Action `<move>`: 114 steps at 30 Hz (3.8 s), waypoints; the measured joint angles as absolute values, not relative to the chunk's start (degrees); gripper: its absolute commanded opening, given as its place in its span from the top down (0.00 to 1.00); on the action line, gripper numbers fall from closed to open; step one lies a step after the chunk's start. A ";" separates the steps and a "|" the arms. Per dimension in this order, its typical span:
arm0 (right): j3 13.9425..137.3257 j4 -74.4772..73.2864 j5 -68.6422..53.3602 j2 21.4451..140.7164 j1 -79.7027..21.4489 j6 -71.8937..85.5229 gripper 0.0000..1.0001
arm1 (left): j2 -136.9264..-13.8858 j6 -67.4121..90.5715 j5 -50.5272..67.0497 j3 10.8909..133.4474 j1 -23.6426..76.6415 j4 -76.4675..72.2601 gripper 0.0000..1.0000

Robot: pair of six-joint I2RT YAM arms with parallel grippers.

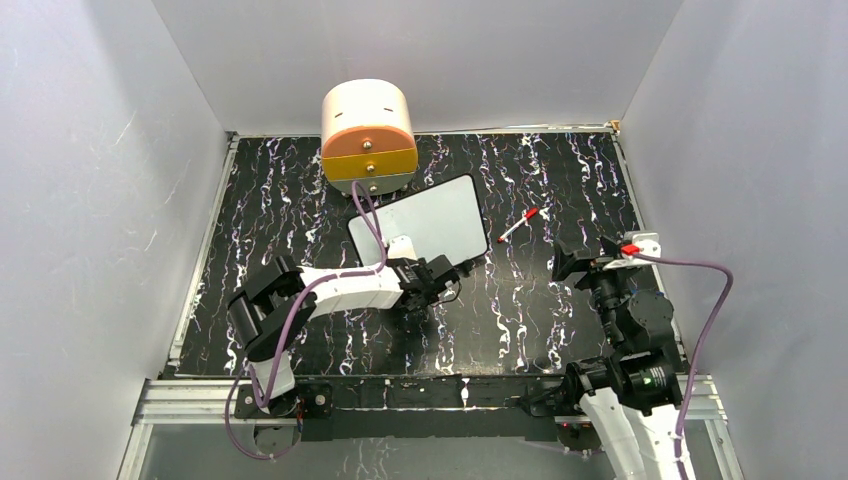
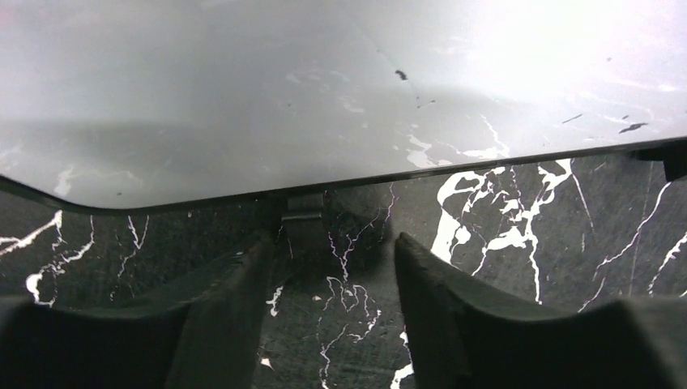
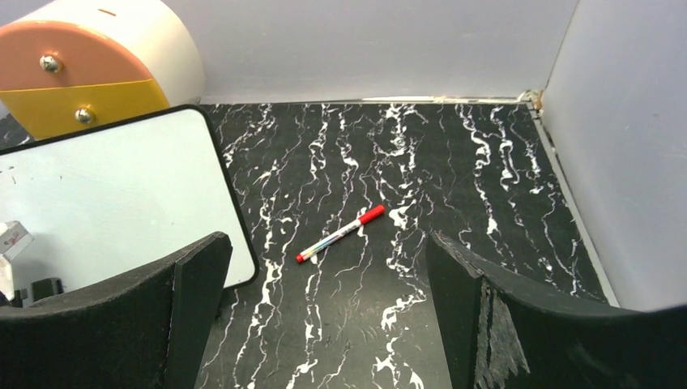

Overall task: Write a sentence on the whiteboard
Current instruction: Move the whiteboard stand to the center of the board, then pick up the whiteboard marker at the center of the board, then open the whiteboard marker at the center of the board.

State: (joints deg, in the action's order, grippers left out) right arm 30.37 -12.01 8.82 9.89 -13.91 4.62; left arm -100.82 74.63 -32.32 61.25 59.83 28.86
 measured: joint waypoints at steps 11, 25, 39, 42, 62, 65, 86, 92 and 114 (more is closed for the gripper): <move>41.36 -17.76 2.74 30.50 -13.91 10.26 0.01 | -89.76 69.06 -32.34 60.45 60.20 29.39 0.10; 44.60 -20.47 3.75 50.46 -13.98 17.30 0.01 | -67.61 39.46 -35.22 63.72 60.18 28.27 0.08; 54.33 -20.73 11.62 74.46 -14.00 20.71 0.07 | -60.53 12.47 -35.46 69.84 47.97 18.74 0.07; 56.90 -21.17 13.10 79.96 -14.26 22.26 0.10 | -56.93 12.01 -32.58 66.81 40.47 17.04 0.07; 71.79 -24.91 19.40 103.94 -17.39 32.21 0.37 | -48.88 11.00 -22.35 56.93 21.19 11.09 0.06; 73.63 -25.78 19.49 106.32 -17.52 32.88 0.41 | -48.49 11.16 -19.99 56.73 20.12 10.46 0.06; 72.58 -26.30 20.91 109.49 -18.17 32.75 0.84 | -47.13 11.16 -8.38 52.95 19.62 7.38 0.07; 64.58 -25.45 20.99 103.24 -18.20 31.83 1.00 | -47.33 11.88 -3.27 52.82 19.62 6.07 0.06; 51.22 -23.75 12.12 62.94 -32.49 18.33 1.00 | -50.04 24.86 17.28 53.39 19.62 12.51 0.07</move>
State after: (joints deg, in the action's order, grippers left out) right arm 51.22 -23.75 12.12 62.94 -32.49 18.33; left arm -50.04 24.86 17.28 53.39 19.62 12.51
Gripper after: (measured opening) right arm 0.199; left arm 0.930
